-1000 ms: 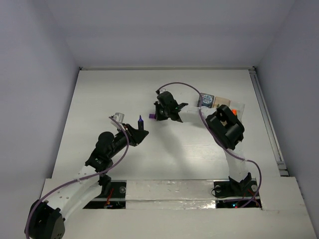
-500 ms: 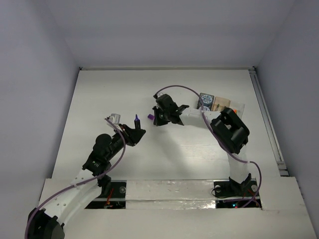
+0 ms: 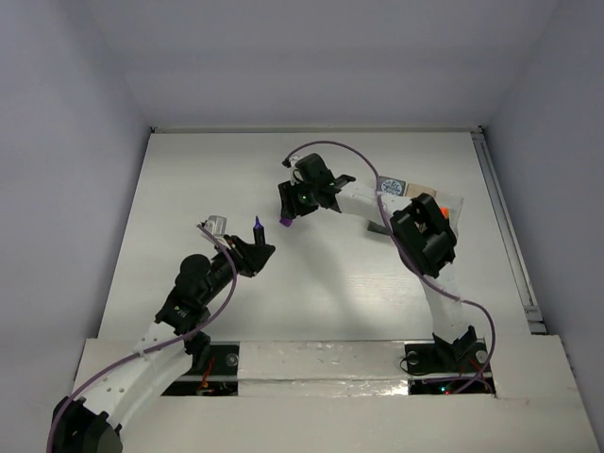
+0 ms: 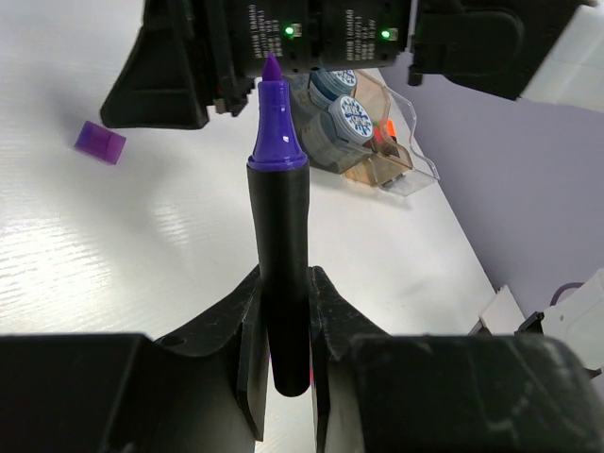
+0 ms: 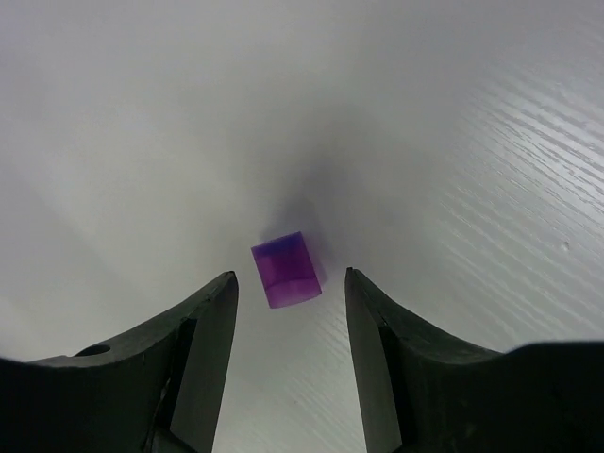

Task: Sort the stationery into containers

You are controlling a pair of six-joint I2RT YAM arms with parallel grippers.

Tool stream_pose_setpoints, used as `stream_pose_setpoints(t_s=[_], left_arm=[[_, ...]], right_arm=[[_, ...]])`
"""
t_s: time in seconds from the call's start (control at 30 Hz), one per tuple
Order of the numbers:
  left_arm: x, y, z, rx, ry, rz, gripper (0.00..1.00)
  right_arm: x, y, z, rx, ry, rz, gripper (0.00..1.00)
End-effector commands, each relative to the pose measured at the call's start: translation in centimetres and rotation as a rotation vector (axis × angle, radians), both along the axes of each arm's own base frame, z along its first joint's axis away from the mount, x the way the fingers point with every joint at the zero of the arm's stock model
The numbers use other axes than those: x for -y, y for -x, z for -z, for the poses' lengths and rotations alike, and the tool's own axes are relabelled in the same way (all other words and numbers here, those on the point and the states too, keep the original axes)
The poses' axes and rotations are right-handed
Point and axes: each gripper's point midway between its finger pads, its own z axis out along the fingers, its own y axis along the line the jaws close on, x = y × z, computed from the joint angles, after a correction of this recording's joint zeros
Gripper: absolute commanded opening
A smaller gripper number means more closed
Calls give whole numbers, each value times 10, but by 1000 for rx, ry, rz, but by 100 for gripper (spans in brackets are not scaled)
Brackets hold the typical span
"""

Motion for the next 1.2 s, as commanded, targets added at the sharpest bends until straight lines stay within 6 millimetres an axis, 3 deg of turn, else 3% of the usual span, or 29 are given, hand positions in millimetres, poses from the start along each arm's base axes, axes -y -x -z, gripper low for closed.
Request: stream_pose_setpoints(t_s=[0.0, 0.2, 0.5, 0.6, 0.77, 0.97, 1.17], left_arm=[[1, -2, -29, 74, 31, 4, 0], [0, -3, -27, 74, 27, 0, 0], [1, -4, -29, 77, 26, -1, 0], [0, -4, -29, 78, 26, -6, 0], [-1, -4, -28, 77, 25, -9, 0], [-2, -3, -30, 78, 29, -17, 0], [-6, -2, -39, 94, 35, -31, 0]], right_arm=[[-8, 5, 5, -23, 20, -101, 56], [-8, 6, 21, -69, 32, -134, 56], [-10, 15, 43, -143, 48, -167, 37], [-10, 20, 47, -166, 45, -174, 37], [-11, 25, 51, -188, 35, -186, 50], [-13, 16, 51, -173, 51, -174, 54], [-9, 15, 65, -148, 156, -178, 55]])
